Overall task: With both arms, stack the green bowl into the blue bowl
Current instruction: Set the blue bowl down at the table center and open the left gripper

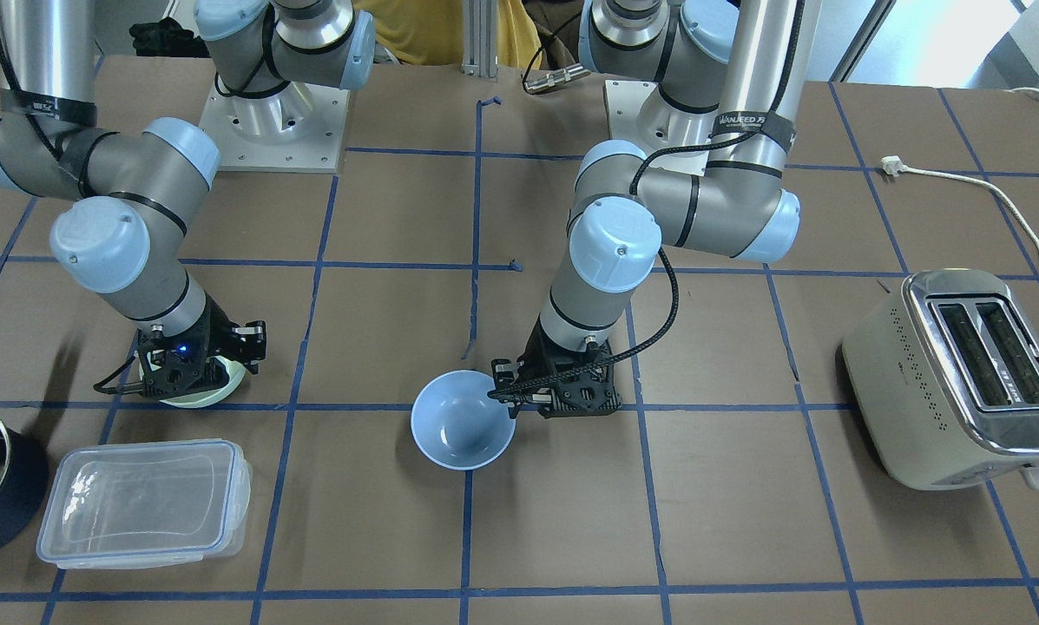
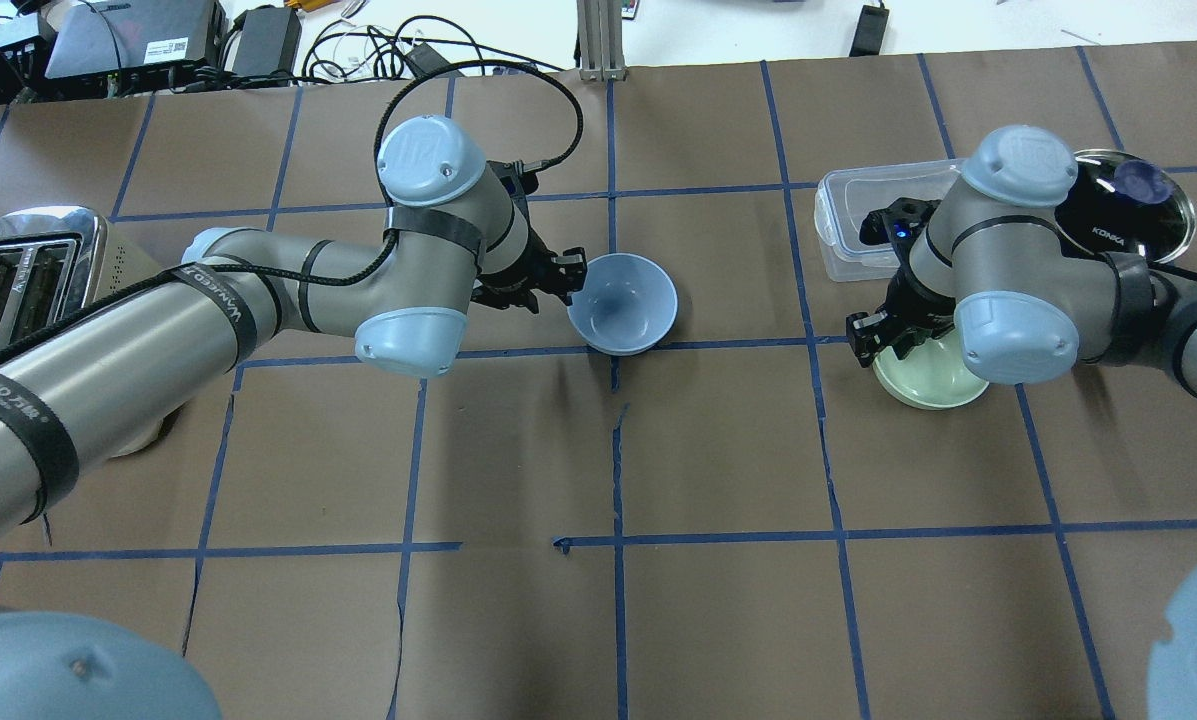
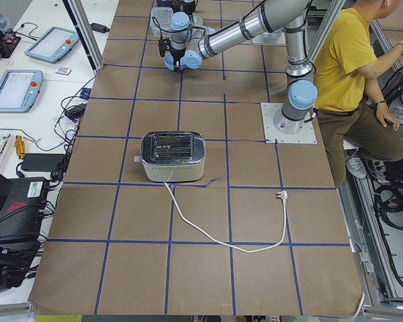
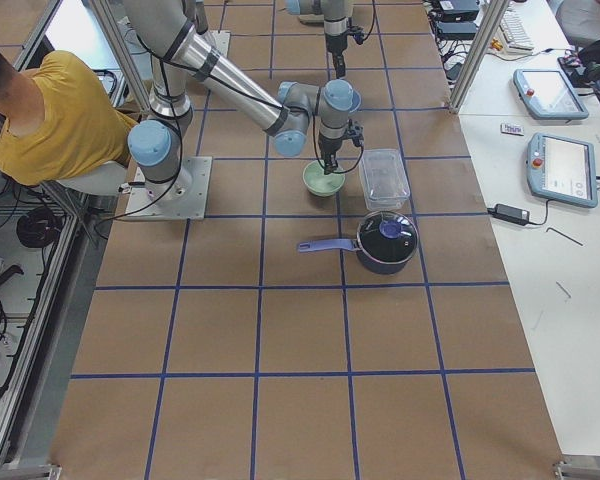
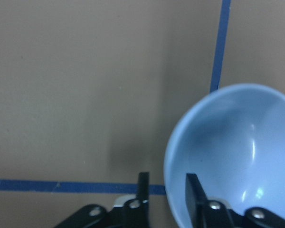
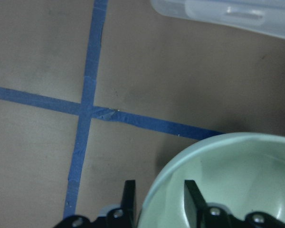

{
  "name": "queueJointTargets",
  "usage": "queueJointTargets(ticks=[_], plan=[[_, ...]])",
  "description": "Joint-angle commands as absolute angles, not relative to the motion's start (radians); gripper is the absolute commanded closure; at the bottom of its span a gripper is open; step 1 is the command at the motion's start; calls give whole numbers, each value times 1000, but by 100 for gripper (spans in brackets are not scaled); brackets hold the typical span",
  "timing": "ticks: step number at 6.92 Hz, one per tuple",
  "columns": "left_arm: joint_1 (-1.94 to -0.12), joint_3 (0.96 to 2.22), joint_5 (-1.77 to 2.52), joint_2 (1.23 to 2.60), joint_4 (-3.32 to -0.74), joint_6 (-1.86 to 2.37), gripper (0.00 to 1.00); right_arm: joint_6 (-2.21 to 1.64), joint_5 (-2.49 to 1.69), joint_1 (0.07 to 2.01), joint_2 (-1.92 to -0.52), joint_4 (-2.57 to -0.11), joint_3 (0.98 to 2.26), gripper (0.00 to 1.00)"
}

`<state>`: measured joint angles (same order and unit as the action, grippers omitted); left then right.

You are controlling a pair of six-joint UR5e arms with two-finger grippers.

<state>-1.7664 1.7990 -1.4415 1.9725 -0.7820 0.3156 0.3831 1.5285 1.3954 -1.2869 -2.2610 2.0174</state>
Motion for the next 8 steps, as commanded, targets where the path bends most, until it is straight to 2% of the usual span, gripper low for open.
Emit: queueJointTargets(ticks=[1, 3, 4, 6, 8], plan=[[-1727, 1743, -1463, 1893, -933, 242, 4, 382, 1523, 1396, -1299, -2260, 2011, 100], [-1703, 1581, -1570, 1804, -1259, 111, 0, 338, 1535, 1467, -1359, -2258, 1970, 100], [-1672, 1531, -1575, 1768, -1363, 50, 0, 231, 1539, 1539, -1362, -2219, 1903, 100], [-1615, 1520, -1565, 1679, -1486, 14, 0, 29, 1540, 1697, -1344, -2137, 1765, 100], [-1595, 1529, -1562, 1637, -1493, 12, 0, -197, 1584, 1828, -1246, -2135, 1644, 100]])
